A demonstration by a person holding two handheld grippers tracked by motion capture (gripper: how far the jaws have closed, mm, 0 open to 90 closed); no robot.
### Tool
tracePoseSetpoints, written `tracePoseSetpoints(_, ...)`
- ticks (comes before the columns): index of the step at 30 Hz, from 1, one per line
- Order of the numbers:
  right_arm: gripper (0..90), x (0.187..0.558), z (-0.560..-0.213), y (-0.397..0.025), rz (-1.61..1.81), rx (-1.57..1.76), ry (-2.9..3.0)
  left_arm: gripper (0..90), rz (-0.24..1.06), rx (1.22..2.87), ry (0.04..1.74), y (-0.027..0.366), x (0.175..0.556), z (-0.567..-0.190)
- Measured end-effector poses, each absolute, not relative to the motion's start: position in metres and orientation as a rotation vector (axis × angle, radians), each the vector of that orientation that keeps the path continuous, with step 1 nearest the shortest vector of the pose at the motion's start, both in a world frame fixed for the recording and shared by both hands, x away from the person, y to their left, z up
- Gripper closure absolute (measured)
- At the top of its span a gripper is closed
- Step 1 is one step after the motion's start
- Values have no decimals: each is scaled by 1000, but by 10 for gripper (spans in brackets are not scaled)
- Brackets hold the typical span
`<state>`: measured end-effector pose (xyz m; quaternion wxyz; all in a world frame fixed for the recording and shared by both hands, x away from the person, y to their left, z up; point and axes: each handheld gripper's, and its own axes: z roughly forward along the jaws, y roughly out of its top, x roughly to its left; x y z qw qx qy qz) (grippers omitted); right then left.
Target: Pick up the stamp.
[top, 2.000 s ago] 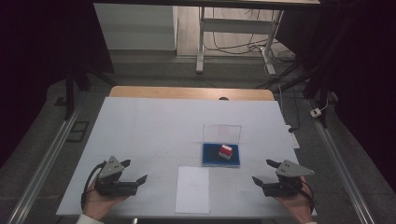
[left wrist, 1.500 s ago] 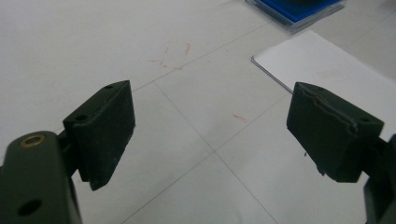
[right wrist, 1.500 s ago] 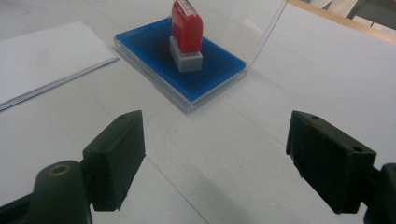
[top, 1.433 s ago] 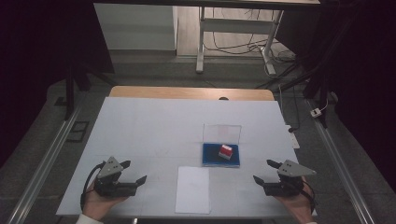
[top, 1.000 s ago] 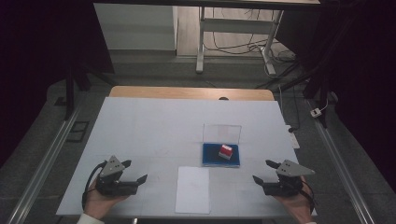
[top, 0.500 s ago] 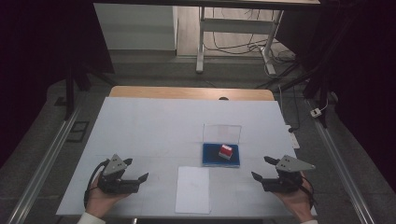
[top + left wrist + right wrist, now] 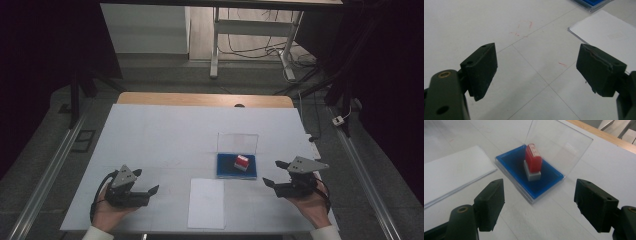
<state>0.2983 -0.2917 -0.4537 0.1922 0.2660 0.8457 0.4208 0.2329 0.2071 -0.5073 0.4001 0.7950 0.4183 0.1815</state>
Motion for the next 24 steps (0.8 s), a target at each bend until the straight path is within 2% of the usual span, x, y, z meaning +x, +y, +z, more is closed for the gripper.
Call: tracePoseSetpoints(24, 265, 341, -442, -245, 1141, 733, 2459, 178, 462, 2056, 1043, 206, 235, -509)
